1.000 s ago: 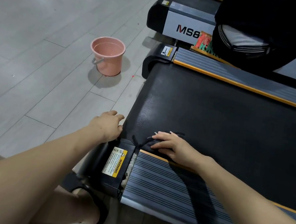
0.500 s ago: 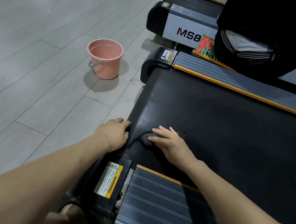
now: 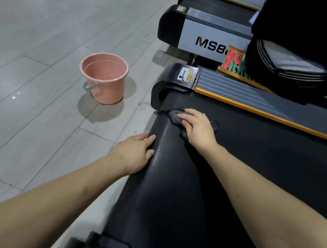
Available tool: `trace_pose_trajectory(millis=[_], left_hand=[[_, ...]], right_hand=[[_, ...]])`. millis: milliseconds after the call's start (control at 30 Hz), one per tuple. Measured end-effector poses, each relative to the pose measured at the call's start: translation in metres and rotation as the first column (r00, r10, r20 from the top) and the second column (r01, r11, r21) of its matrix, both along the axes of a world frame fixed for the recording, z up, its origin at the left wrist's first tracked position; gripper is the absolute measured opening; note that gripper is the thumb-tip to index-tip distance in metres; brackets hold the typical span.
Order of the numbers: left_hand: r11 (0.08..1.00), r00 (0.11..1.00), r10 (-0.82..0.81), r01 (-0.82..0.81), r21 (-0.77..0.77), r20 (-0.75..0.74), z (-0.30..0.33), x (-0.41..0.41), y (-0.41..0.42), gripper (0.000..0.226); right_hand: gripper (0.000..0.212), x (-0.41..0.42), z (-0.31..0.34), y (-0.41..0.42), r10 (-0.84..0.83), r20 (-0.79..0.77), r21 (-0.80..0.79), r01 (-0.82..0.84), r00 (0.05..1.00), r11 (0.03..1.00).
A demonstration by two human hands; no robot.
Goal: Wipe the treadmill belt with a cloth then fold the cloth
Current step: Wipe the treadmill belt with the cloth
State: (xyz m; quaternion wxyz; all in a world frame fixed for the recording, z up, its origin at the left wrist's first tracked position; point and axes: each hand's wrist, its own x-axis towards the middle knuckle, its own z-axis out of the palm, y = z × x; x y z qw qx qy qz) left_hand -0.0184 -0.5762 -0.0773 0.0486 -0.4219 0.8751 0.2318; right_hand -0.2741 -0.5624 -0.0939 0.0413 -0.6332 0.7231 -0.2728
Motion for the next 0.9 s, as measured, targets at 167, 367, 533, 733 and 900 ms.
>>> trace_pose_trajectory(millis=[167,367,533,733,900], left_hand=[[0.996,0.993,-0.094,0.095,-0.002,0.074,-0.012,-0.002,-0.014,0.060],[0.984,0.982,-0.168,0.172,-0.037,0.085,-0.001,-0.003,-0.012,0.064],[0.962,0.964,-0.265,0.266,-0.063,0.019,0.000,0.017,-0.007,0.064],[0.955,0.959,-0.282,0.282,-0.091,0.008,-0.009,0.022,-0.010,0.063],[0.949,0.953,-0.302,0.302,-0.093,0.011,-0.011,0.024,-0.016,0.063]], right_hand=[[0.023,-0.021,-0.001,-0.045,-0.153,-0.002,-0.039,0.153,0.988,0.987],[0.026,-0.015,0.015,-0.032,-0.080,-0.011,0.003,0.080,0.997,0.997],[0.035,0.020,0.006,0.040,0.199,-0.083,-0.003,-0.200,0.977,0.980],[0.033,0.000,-0.005,-0.005,0.142,-0.121,-0.037,-0.147,0.982,0.988],[0.029,-0.032,0.000,-0.076,-0.153,-0.102,-0.023,0.152,0.983,0.988]])
